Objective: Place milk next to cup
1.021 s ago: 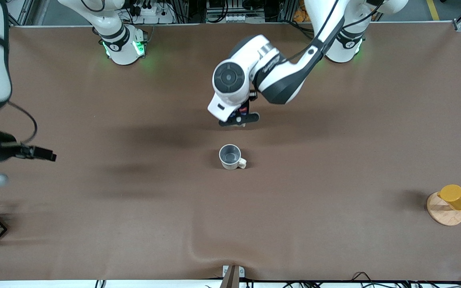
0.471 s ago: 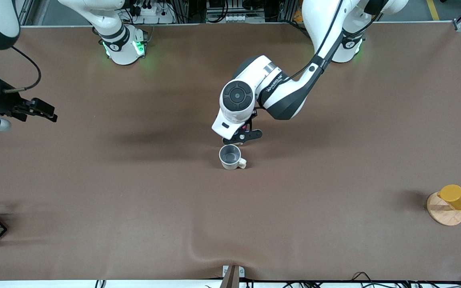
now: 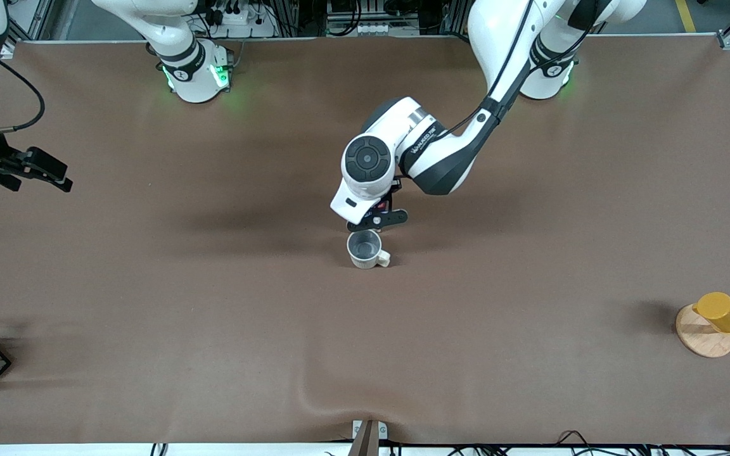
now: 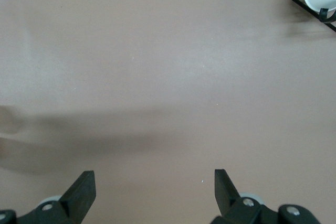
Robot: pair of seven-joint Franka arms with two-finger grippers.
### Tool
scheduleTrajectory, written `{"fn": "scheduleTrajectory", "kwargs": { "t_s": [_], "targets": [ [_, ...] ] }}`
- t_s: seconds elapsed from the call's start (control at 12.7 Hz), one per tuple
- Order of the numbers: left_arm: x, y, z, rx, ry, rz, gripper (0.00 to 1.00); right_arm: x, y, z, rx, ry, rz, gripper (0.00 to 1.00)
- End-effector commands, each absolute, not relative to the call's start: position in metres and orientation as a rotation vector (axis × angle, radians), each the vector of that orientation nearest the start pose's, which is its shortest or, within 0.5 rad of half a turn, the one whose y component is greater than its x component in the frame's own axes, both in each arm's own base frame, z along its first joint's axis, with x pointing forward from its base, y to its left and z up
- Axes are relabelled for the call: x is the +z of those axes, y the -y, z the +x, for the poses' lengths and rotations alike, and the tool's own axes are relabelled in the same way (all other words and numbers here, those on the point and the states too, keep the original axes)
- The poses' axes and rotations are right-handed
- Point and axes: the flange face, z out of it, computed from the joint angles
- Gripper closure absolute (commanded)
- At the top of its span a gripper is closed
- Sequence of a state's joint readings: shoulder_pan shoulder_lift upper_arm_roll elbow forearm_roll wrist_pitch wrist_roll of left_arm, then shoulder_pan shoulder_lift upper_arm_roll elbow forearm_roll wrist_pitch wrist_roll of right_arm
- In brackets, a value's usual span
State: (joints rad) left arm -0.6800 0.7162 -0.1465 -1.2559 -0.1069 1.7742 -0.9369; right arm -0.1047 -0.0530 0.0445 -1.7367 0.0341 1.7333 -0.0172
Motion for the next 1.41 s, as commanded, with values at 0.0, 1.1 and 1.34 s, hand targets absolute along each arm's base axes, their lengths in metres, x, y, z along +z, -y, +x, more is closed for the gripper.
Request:
{"fn": "scheduleTrajectory", "kwargs": {
  "t_s": [0.0,1.1,1.34],
  "targets": [
    [0.324,0.526,0.5,0.389,0.17,-3.085,1.0,0.598,0.037,0.554,-0.088,-0.084,-3.114,0.0],
    [0.376,0.528,0.493,0.307,0.13,-3.126,0.0,0.595,0.042,0.553,-0.067,-0.079,-3.114,0.0],
    [0.441,0.51,0.493,0.249,0.147,-3.161,0.0,0.594,0.042,0.552,-0.065,-0.08,-3.114,0.0]
  ]
}}
